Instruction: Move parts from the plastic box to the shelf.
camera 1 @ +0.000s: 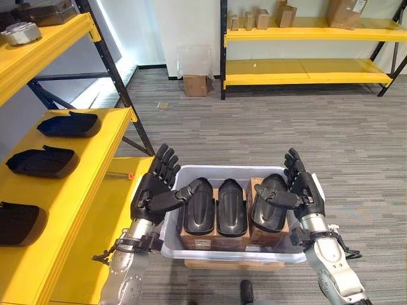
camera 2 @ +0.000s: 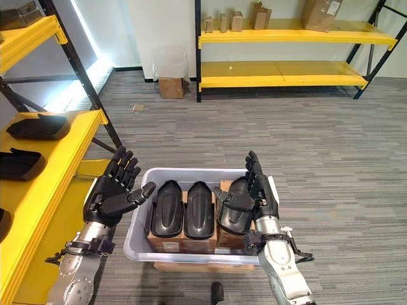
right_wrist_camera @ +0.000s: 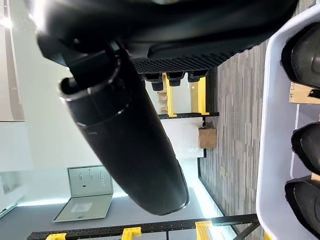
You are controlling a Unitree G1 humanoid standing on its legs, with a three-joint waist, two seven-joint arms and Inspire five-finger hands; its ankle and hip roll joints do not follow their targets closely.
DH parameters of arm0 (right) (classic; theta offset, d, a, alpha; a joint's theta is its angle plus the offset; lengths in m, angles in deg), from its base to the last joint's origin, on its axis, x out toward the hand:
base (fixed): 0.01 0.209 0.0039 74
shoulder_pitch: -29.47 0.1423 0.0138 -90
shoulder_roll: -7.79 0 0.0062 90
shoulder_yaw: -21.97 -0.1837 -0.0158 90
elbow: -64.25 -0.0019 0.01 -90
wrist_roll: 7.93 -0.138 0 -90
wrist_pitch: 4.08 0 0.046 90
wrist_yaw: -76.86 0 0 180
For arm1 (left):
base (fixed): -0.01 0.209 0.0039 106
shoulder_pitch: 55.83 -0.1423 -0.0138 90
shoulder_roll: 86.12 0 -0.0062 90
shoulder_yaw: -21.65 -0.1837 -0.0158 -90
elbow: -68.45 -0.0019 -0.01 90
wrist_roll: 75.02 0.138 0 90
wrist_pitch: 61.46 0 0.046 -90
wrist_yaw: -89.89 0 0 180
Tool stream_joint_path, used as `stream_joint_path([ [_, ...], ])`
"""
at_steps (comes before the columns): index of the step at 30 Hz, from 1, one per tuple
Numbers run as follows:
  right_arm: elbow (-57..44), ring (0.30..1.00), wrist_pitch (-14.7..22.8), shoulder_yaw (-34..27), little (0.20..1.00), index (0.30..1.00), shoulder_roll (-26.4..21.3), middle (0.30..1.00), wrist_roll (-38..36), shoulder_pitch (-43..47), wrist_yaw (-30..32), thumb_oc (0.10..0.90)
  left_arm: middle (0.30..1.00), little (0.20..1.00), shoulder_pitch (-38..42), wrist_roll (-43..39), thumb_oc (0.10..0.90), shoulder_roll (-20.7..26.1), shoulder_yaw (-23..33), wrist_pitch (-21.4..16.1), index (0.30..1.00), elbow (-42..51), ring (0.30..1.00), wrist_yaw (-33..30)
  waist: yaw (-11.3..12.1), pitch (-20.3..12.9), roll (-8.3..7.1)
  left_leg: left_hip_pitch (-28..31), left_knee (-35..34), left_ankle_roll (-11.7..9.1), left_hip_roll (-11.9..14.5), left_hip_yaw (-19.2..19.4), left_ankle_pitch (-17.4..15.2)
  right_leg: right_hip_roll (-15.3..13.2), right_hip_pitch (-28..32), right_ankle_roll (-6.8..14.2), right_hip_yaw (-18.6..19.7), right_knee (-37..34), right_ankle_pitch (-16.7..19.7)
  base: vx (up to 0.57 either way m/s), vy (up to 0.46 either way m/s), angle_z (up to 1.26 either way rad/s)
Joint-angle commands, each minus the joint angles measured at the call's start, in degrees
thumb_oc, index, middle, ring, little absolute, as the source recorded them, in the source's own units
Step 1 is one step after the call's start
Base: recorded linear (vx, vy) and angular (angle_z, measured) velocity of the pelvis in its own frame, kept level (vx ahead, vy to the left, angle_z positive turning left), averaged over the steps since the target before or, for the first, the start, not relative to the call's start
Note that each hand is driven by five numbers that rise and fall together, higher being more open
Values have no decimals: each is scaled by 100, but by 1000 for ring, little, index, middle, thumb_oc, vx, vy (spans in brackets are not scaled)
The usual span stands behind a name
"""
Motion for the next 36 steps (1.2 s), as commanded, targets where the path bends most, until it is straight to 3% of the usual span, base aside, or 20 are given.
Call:
stream_joint_path([
  [1, -243, 1000, 727, -91, 1000, 1000, 151, 1000, -156, 532, -75, 900, 1000, 1000, 407, 110, 900, 324, 147, -397, 1000, 194, 1000, 187, 17, -386, -191, -136, -50, 84, 7, 395, -208, -597, 465, 479, -549, 1, -605, 0, 0, 0],
  [2, -244, 1000, 715, -101, 1000, 1000, 157, 1000, -111, 527, -92, 900, 1000, 1000, 405, 116, 900, 324, 142, -392, 1000, 190, 1000, 172, 20, -389, -188, -149, -50, 74, 17, 389, -195, -598, 468, 480, -564, 1, -609, 0, 0, 0],
  [3, 502, 1000, 613, -303, 1000, 1000, -87, 1000, -381, 365, -1690, 900, 1000, 1000, 856, 389, 900, 120, 313, -1029, 1000, -912, 1000, -172, 82, -401, -279, -561, -50, -23, -50, 1224, 258, -400, 664, 368, -1444, 1, -662, 43, 8, 2],
  [6, 563, 1000, 458, -354, 1000, 1000, -5, 1000, -642, 408, -1649, 900, 1000, 1000, 875, 421, 900, 102, 292, -832, 1000, -877, 1000, -28, 72, -467, -294, -503, -50, 5, -90, 1207, 189, -399, 635, 379, -1421, 1, -641, 61, 10, 13],
  [8, 533, 1000, 553, -390, 1000, 1000, 98, 1000, -611, 391, -1504, 900, 1000, 1000, 816, 485, 900, 64, 227, -724, 1000, -791, 1000, 42, 65, -496, -296, -467, -50, 26, -114, 1198, 139, -409, 610, 393, -1404, 1, -625, 76, 25, 5],
  [15, 455, 1000, 510, -411, 1000, 1000, 200, 1000, -323, 404, -1251, 900, 1000, 1000, 741, 509, 900, 70, 193, -697, 1000, -723, 1000, -26, 50, -542, -291, -370, -50, 66, -144, 1296, 25, -477, 570, 458, -1415, 1, -595, 30, 12, 1],
  [20, 437, 1000, 355, -431, 1000, 1000, 187, 1000, -308, 426, -1046, 900, 1000, 1000, 735, 683, 900, 80, 258, -266, 1000, -775, 1000, -582, 33, -552, -300, -329, -50, 99, -157, 1332, -17, -489, 582, 464, -1414, 1, -595, 38, 21, 2],
  [23, 456, 1000, 332, -458, 1000, 1000, 191, 1000, -246, 422, -993, 900, 1000, 1000, 737, 912, 900, 103, 294, -311, 1000, -852, 1000, -443, 10, -548, -307, -300, -50, 127, -179, 1346, -51, -482, 598, 456, -1395, 1, -602, 24, 40, 1],
  [30, 629, 1000, 216, -709, 1000, 1000, 106, 1000, -90, 374, -748, 900, 1000, 1000, 819, 1626, 900, 340, 526, -584, 1000, -905, 1000, -761, -112, -542, -344, -190, -50, 220, -254, 1415, -145, -417, 756, 428, -1322, 42, -673, 40, 167, -3],
  [32, 635, 1000, 138, -1045, 1000, 1000, -44, 1000, -68, 340, -857, 900, 1000, 1000, 982, 1752, 900, 482, 633, -662, 1000, -975, 1000, -776, -233, -418, -356, -215, -50, 371, -314, 1368, -159, -364, 413, 444, -1241, 924, -843, -41, 383, -18],
  [34, 562, 1000, 122, -1167, 1000, 1000, -56, 1000, -191, 312, -1043, 900, 1000, 1000, 1090, 1769, 900, 552, 704, -644, 1000, -989, 1000, -815, -340, -270, -387, -239, -50, 511, -361, 1293, -178, -406, -215, 678, -1137, 1982, -527, -92, 195, -37],
  [35, 485, 1000, 61, -1226, 1000, 1000, -12, 1000, -811, 229, -1282, 900, 1000, 1000, 1139, 1899, 900, 577, 731, -606, 1000, -1009, 1000, -864, -427, -176, -425, -213, -50, 568, -389, 1210, -229, -392, -555, 786, -991, 2434, -422, -80, 29, -31],
  [36, 457, 1000, 37, -1289, 1000, 1000, 55, 1000, -997, 174, -1337, 900, 1000, 1000, 1152, 1941, 900, 584, 727, -599, 1000, -1033, 1000, -901, -469, -169, -446, -231, -50, 578, -397, 1150, -223, -367, -680, 792, -844, 2473, -368, -50, -54, -10],
])
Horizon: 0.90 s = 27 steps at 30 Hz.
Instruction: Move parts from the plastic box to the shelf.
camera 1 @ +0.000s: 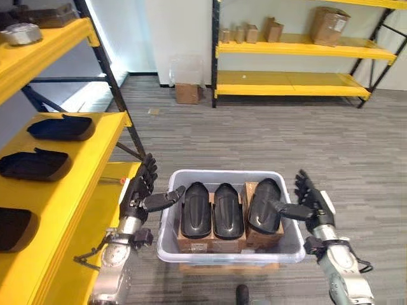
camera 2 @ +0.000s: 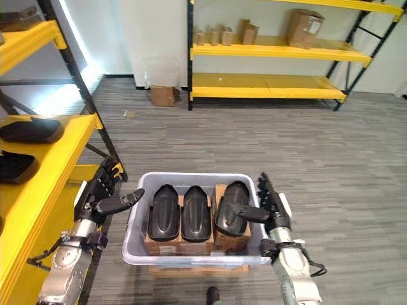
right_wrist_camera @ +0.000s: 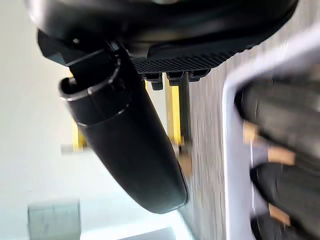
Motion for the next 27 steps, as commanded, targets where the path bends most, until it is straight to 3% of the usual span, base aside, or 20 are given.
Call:
stream_joint_path([
  [1, -604, 1000, 416, 6, 1000, 1000, -30, 1000, -688, 277, -428, 900, 1000, 1000, 247, 263, 900, 317, 168, -655, 1000, 525, 1000, -87, -126, -72, 37, 159, -435, -122, 28, -36, -74, 180, 491, 232, -407, 537, -546, -28, -137, -1],
  [4, -627, 1000, 501, -91, 1000, 1000, 141, 1000, -531, 166, -618, 900, 1000, 1000, 226, 375, 900, 329, 221, -556, 1000, 654, 1000, 52, -67, -62, 24, 193, -435, -163, 162, -84, -80, -304, 861, 290, -306, -190, -440, -14, -249, 8],
  [6, -668, 1000, 426, -52, 1000, 1000, 202, 1000, -421, 131, -659, 900, 1000, 1000, 221, 449, 900, 359, 195, -546, 1000, 645, 1000, -61, -36, -70, 5, 237, -435, -212, 230, -125, -115, -675, 1015, 382, -204, -629, -106, -3, -330, 11],
  [7, -636, 1000, 393, 30, 1000, 1000, 236, 1000, -405, 147, -618, 900, 1000, 1000, 212, 389, 900, 394, 188, -554, 1000, 618, 1000, -128, -32, -80, 2, 283, -435, -246, 274, -202, -161, -920, 942, 470, -7, -725, 240, 9, -292, 6],
  [8, -617, 1000, 391, 60, 1000, 1000, 248, 1000, -403, 159, -593, 900, 1000, 1000, 200, 377, 900, 408, 190, -569, 1000, 615, 1000, -162, -26, -85, 10, 292, -435, -262, 301, -230, -165, -971, 925, 487, 59, -743, 296, 13, -347, 9],
  [10, -516, 1000, 444, 140, 1000, 1000, 268, 1000, -431, 228, -558, 900, 1000, 1000, 92, 225, 900, 447, 231, -548, 1000, 648, 1000, -152, 36, -125, 80, 247, -435, -394, 479, -360, -69, -923, 1090, 471, 146, -951, 79, 9, -319, 21],
  [12, -496, 1000, 462, 182, 1000, 1000, 242, 1000, -582, 332, -670, 900, 1000, 1000, -78, -306, 900, 397, 370, -375, 1000, 782, 1000, 30, 200, -161, 121, 170, -435, -572, 665, -361, 88, -841, 1361, 422, -165, -1186, -270, -11, -308, 34],
  [14, -464, 1000, 370, 242, 1000, 1000, 177, 1000, -702, 524, -689, 900, 1000, 1000, -175, -268, 900, 306, 503, -314, 1000, 829, 1000, 36, 344, -183, 120, 113, -435, -734, 840, -264, 233, -793, 1574, 396, -472, -1409, -485, -23, -297, 6],
  [16, -467, 1000, 110, 250, 1000, 1000, -49, 1000, -632, 737, -545, 900, 1000, 1000, -359, -184, 900, 164, 665, -179, 1000, 828, 1000, 193, 499, -237, 141, -41, -435, -1037, 1162, -183, 480, -718, 1706, 351, -758, -1825, -573, -60, -397, -42],
  [22, -525, 1000, -104, 262, 1000, 1000, -87, 1000, -531, 652, -509, 900, 1000, 1000, -487, 386, 900, 247, 533, -345, 1000, 802, 1000, 439, 387, -261, 244, -77, -435, -1205, 1464, -21, 685, -570, 1661, 194, -821, -1825, -616, -21, -136, -24],
  [24, -538, 1000, -63, 288, 1000, 1000, -78, 1000, -514, 590, -493, 900, 1000, 1000, -451, 846, 900, 310, 463, -190, 1000, 791, 1000, 310, 334, -268, 265, -96, -435, -1222, 1491, -39, 708, -533, 1643, 170, -783, -1825, -614, 3, -55, -27],
  [25, -556, 1000, -34, 338, 1000, 1000, -84, 1000, -485, 565, -435, 900, 1000, 1000, -374, 1313, 900, 434, 307, 142, 1000, 646, 1000, 120, 265, -274, 288, -89, -435, -1229, 1516, -41, 726, -516, 1632, 161, -742, -1825, -610, 8, -43, -25],
  [27, -565, 1000, -26, 350, 1000, 1000, -101, 1000, -494, 556, -429, 900, 1000, 1000, -325, 1428, 900, 498, 239, 138, 1000, 581, 1000, 27, 230, -280, 296, -82, -435, -1235, 1523, -36, 729, -504, 1625, 156, -719, -1825, -613, 4, -16, -7],
])
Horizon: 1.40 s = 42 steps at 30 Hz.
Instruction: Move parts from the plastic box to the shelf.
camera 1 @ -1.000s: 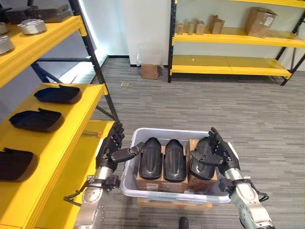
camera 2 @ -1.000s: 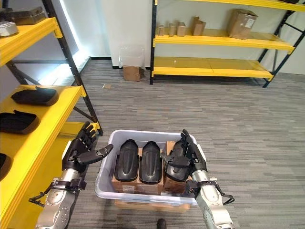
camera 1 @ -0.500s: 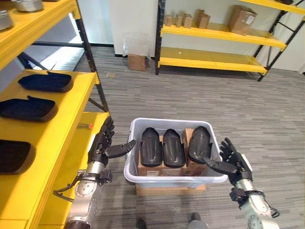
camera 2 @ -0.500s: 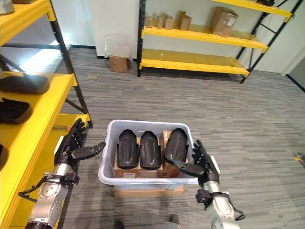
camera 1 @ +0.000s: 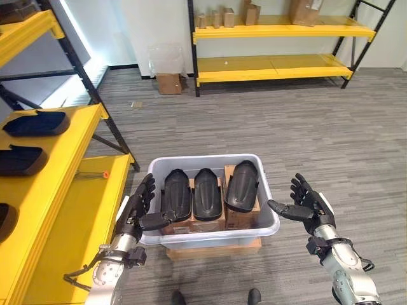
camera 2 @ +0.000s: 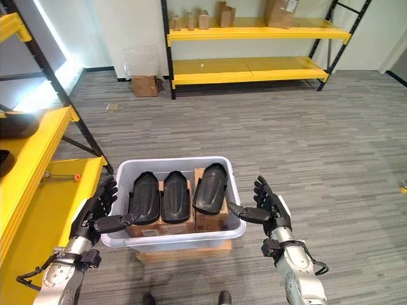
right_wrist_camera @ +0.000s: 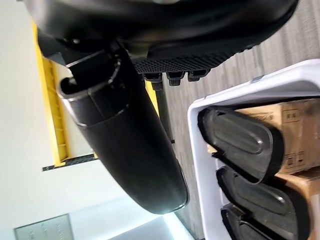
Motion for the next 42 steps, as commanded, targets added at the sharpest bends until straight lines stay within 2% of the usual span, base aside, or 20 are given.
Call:
stream_joint_path([
  [1, -611, 1000, 506, -7, 1000, 1000, -18, 1000, -61, 543, 19, 900, 1000, 1000, 734, 484, 900, 542, 60, -225, 1000, 31, 1000, -394, -18, -339, -145, 170, -45, -313, 475, -135, -278, -511, 49, 294, -111, 46, -213, 0, 0, 0],
  [3, -621, 1000, 501, -7, 1000, 1000, -15, 1000, -41, 531, 36, 900, 1000, 1000, 770, 522, 900, 550, 34, -174, 1000, 8, 1000, -408, -39, -336, -137, 174, -45, -316, 485, -125, -271, -506, 48, 291, -97, 46, -213, 17, -16, 4],
  [8, -601, 1000, 441, 17, 1000, 1000, -26, 1000, -23, 501, 65, 900, 1000, 1000, 1023, 1295, 900, 663, -183, 238, 1000, -110, 1000, -628, -188, -316, -73, 221, -45, -324, 510, -41, -263, -502, 20, 295, -2, 46, -193, 50, -14, -3],
  [12, -656, 1000, 346, 52, 1000, 1000, -22, 1000, 26, 477, 93, 900, 1000, 1000, 1179, 1369, 900, 671, -314, 576, 1000, -242, 1000, -700, -290, -323, -53, 260, -45, -302, 463, 48, -300, -522, -24, 317, 68, 46, -182, 52, -3, -9],
  [14, -630, 1000, 369, 70, 1000, 1000, 2, 1000, 38, 467, 107, 900, 1000, 1000, 1263, 1409, 900, 668, -373, 708, 1000, -354, 1000, -975, -333, -338, -48, 293, -45, -286, 436, 109, -319, -549, -45, 341, 94, 46, -158, 57, 3, -4],
  [17, -611, 1000, 372, 76, 1000, 1000, 25, 1000, 52, 439, 99, 900, 1000, 1000, 1437, 1639, 900, 680, -439, 806, 1000, -631, 1000, -1157, -402, -363, -44, 344, -45, -266, 409, 192, -346, -582, -72, 380, 131, 46, -114, 77, 0, -6],
  [21, -668, 1000, 270, 24, 1000, 1000, 10, 1000, 75, 379, 99, 900, 1000, 1000, 1570, 1992, 900, 713, -532, 852, 1000, -841, 1000, -1077, -478, -344, -44, 374, -45, -246, 391, 246, -373, -600, -96, 411, 174, 46, -78, 85, 4, -8],
  [24, -702, 1000, 155, 2, 1000, 1000, -41, 1000, 112, 366, 165, 900, 1000, 1000, 1707, 2372, 900, 765, -669, 938, 1000, -920, 1000, -1014, -558, -261, -34, 357, -45, -233, 378, 293, -391, -610, -170, 433, 234, 46, -56, 66, 38, -6],
  [27, -625, 1000, 123, -54, 1000, 1000, -89, 1000, 125, 390, 162, 900, 1000, 1000, 1897, 2546, 900, 842, -912, 1315, 1000, -1152, 1000, -1067, -679, -159, -21, 319, -45, -216, 352, 351, -405, -596, -246, 423, 313, 46, -57, 67, 74, -4],
  [35, -731, 1000, 64, -195, 1000, 1000, -203, 1000, 106, 343, 183, 900, 1000, 1000, 2084, 2719, 900, 757, -1221, 1516, 1000, -1541, 1000, -1351, -787, 46, -74, 188, -45, -135, 273, 326, -418, -558, -372, 410, 470, 76, -55, 59, 44, -6],
  [41, -714, 1000, 91, -187, 1000, 1000, -283, 1000, 92, 433, 152, 900, 1000, 1000, 2451, 2735, 900, 786, -1369, 1648, 1000, -1712, 1000, -1577, -818, 366, -110, -76, 27, -68, 135, 251, -369, -532, -730, 386, 640, 389, -157, -12, 53, 2],
  [42, -699, 1000, 167, -171, 1000, 1000, -316, 1000, 46, 472, 152, 900, 1000, 1000, 2557, 2764, 900, 796, -1424, 1748, 1000, -1785, 1000, -1753, -823, 507, -155, -199, 183, -44, 98, 221, -425, -539, -838, 384, 692, 483, -176, -84, 27, -2],
])
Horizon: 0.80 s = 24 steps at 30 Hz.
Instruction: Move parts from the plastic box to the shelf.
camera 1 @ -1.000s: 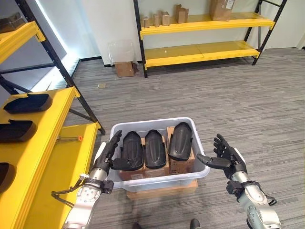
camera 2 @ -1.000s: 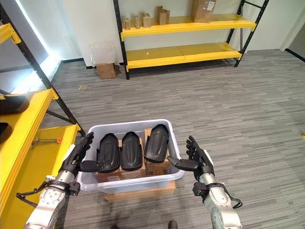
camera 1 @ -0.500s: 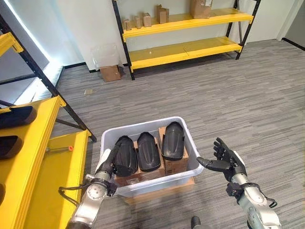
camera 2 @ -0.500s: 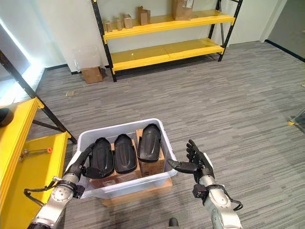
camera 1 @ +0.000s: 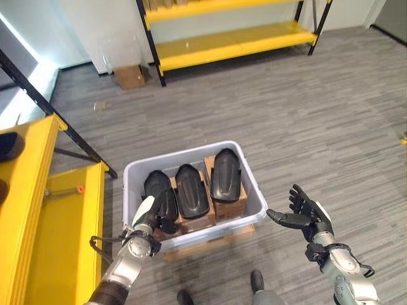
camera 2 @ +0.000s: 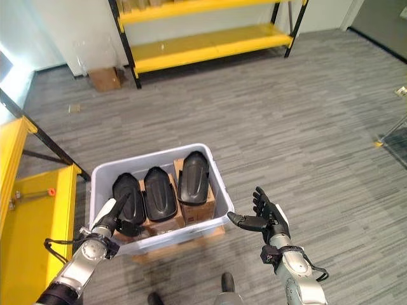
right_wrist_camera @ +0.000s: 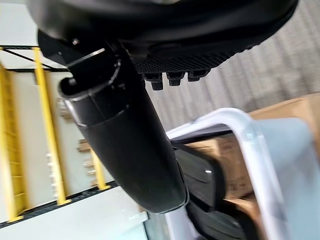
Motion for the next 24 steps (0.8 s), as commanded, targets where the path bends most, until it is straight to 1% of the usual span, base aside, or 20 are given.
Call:
stream_joint_path([
  [1, -689, 1000, 597, -285, 1000, 1000, -211, 1000, -30, 592, 30, 900, 1000, 1000, 923, 287, 900, 445, 98, 42, 1000, -185, 1000, -856, -33, 270, -256, 15, 312, -127, 342, -201, -408, -315, -352, 228, 261, 512, -369, -107, 20, -2],
  [3, -707, 1000, 617, -262, 1000, 1000, -207, 1000, 70, 613, 77, 900, 1000, 1000, 968, 422, 900, 435, 91, 221, 1000, -275, 1000, -985, -5, 370, -302, -85, 399, -102, 324, -234, -449, -324, -424, 231, 270, 553, -381, -74, -4, -1],
  [5, -760, 1000, 593, -213, 1000, 1000, -187, 1000, 57, 592, 88, 900, 1000, 1000, 912, 491, 900, 383, 87, 282, 1000, -342, 1000, -1045, 9, 445, -341, -120, 427, -94, 325, -246, -459, -326, -454, 234, 269, 555, -368, -18, -3, 1],
  [10, -765, 1000, 743, -105, 1000, 1000, -171, 1000, 58, 541, 130, 900, 1000, 1000, 694, 635, 900, 274, 40, 316, 1000, -430, 1000, -1173, 69, 571, -411, -218, 499, -80, 345, -291, -465, -326, -514, 229, 260, 601, -369, -10, -1, 1],
  [11, -761, 1000, 804, -51, 1000, 1000, -179, 1000, 57, 580, 169, 900, 1000, 1000, 687, 696, 900, 266, -5, 234, 1000, -520, 1000, -1294, 96, 643, -436, -285, 530, -84, 359, -317, -452, -317, -563, 222, 253, 646, -381, -85, -3, 6],
  [12, -791, 1000, 829, -4, 1000, 1000, -212, 1000, 54, 619, 222, 900, 1000, 1000, 741, 742, 900, 305, -58, 272, 1000, -580, 1000, -1397, 109, 727, -462, -349, 541, -83, 368, -334, -442, -302, -626, 225, 261, 678, -396, -82, -4, 7],
  [14, -775, 1000, 862, 15, 1000, 1000, -231, 1000, 119, 649, 264, 900, 1000, 1000, 804, 722, 900, 315, -74, 383, 1000, -628, 1000, -1473, 114, 765, -473, -391, 557, -84, 371, -342, -442, -298, -665, 230, 264, 687, -396, -60, -1, 2],
  [16, -735, 1000, 885, 58, 1000, 1000, -248, 1000, 160, 707, 253, 900, 1000, 1000, 960, 719, 900, 274, -105, 542, 1000, -897, 1000, -1485, 96, 828, -480, -438, 577, -97, 386, -344, -431, -285, -718, 234, 272, 693, -384, -52, 9, 2],
  [19, -720, 1000, 949, 157, 1000, 1000, -288, 1000, 161, 776, 305, 900, 1000, 1000, 1154, 888, 900, 210, -188, 554, 1000, -1280, 1000, -1530, 75, 927, -516, -525, 637, -91, 400, -340, -437, -268, -798, 239, 304, 736, -380, -52, 1, 0],
  [22, -675, 1000, 930, 247, 1000, 1000, -312, 1000, 128, 866, 323, 900, 1000, 1000, 1295, 1002, 900, 179, -288, 813, 1000, -1544, 1000, -1613, 72, 1000, -561, -609, 673, -95, 421, -342, -433, -242, -876, 253, 307, 765, -367, -38, -13, -3],
  [23, -655, 1000, 931, 278, 1000, 1000, -334, 1000, 129, 909, 310, 900, 1000, 1000, 1349, 1029, 900, 188, -315, 821, 1000, -1662, 1000, -1658, 57, 1028, -567, -619, 677, -96, 422, -331, -432, -226, -892, 257, 327, 768, -366, -38, 8, -7],
  [24, -656, 1000, 925, 308, 1000, 1000, -368, 1000, 116, 957, 310, 900, 1000, 1000, 1389, 1073, 900, 204, -319, 750, 1000, -1750, 1000, -1751, 52, 1064, -574, -642, 686, -101, 425, -323, -429, -221, -914, 253, 342, 765, -360, -49, 16, -6],
])
